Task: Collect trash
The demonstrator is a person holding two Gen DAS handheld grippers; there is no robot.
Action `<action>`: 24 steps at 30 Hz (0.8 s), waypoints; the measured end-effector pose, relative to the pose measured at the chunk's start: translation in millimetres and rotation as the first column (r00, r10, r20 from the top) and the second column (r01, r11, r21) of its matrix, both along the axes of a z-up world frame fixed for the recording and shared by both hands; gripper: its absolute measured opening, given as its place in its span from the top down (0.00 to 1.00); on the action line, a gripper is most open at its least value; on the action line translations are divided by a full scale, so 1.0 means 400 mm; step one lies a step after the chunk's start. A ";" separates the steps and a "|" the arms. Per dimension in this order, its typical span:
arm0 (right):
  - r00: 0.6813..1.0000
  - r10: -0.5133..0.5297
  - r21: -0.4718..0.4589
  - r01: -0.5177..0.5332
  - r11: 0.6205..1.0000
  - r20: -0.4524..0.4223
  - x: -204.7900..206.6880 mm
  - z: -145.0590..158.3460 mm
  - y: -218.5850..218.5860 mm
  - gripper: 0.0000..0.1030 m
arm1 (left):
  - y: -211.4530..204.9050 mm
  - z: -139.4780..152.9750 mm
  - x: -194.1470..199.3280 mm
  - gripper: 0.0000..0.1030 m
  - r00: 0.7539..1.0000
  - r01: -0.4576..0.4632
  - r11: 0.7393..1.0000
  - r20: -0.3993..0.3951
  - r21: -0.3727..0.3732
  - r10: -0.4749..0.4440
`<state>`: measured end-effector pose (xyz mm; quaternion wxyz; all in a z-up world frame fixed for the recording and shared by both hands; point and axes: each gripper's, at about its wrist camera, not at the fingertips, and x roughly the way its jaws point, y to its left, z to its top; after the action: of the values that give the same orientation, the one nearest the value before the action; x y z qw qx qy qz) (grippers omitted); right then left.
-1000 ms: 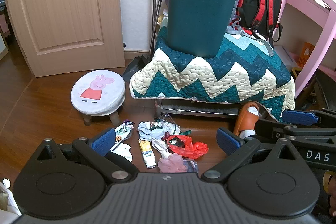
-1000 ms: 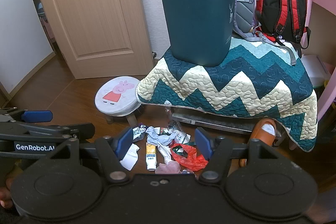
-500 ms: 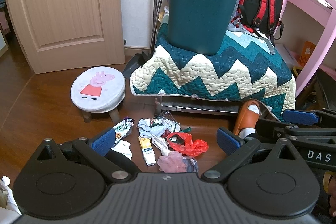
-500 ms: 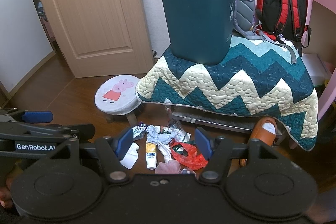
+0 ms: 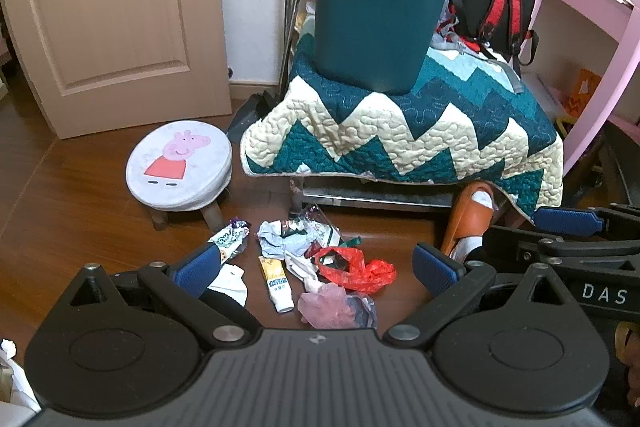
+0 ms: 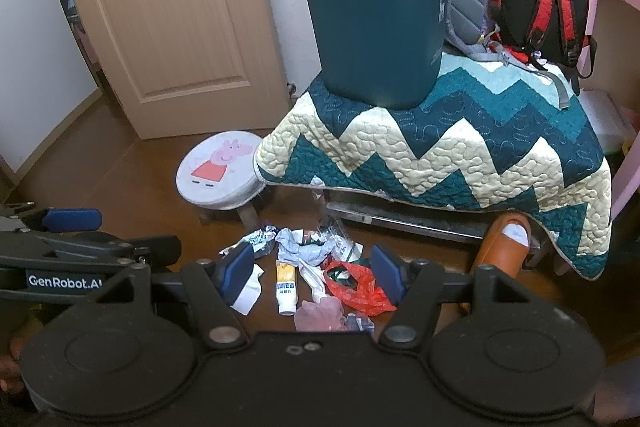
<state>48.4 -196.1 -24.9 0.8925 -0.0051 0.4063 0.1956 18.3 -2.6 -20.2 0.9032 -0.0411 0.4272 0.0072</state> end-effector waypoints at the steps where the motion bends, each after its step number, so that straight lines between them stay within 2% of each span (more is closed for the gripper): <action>1: 1.000 0.002 -0.003 -0.002 1.000 -0.004 0.007 -0.005 0.002 0.37 | 0.003 -0.007 0.007 0.00 1.000 0.003 1.000 -0.006 -0.005 -0.003; 12: 0.997 0.056 -0.025 -0.057 0.998 -0.057 0.109 -0.079 0.041 0.37 | 0.041 -0.100 0.115 0.00 0.996 0.011 1.000 -0.083 -0.008 -0.011; 15: 0.994 0.042 -0.015 -0.044 0.999 -0.098 0.161 -0.118 0.041 0.37 | 0.060 -0.132 0.162 0.00 0.994 0.001 1.000 -0.113 -0.001 -0.001; 20: 0.988 -0.021 -0.022 0.017 1.000 -0.150 0.269 -0.191 0.011 0.37 | 0.145 -0.163 0.270 0.00 0.987 -0.076 0.997 -0.143 -0.020 0.072; 24: 0.987 -0.008 -0.054 -0.001 0.999 -0.162 0.339 -0.246 0.005 0.37 | 0.217 -0.183 0.368 0.00 0.986 -0.092 0.996 -0.139 0.011 0.092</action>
<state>184.1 -194.1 -123.4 0.8565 -0.0124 0.4825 0.1828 165.6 84.4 -93.6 0.8699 -0.0580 0.4870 0.0527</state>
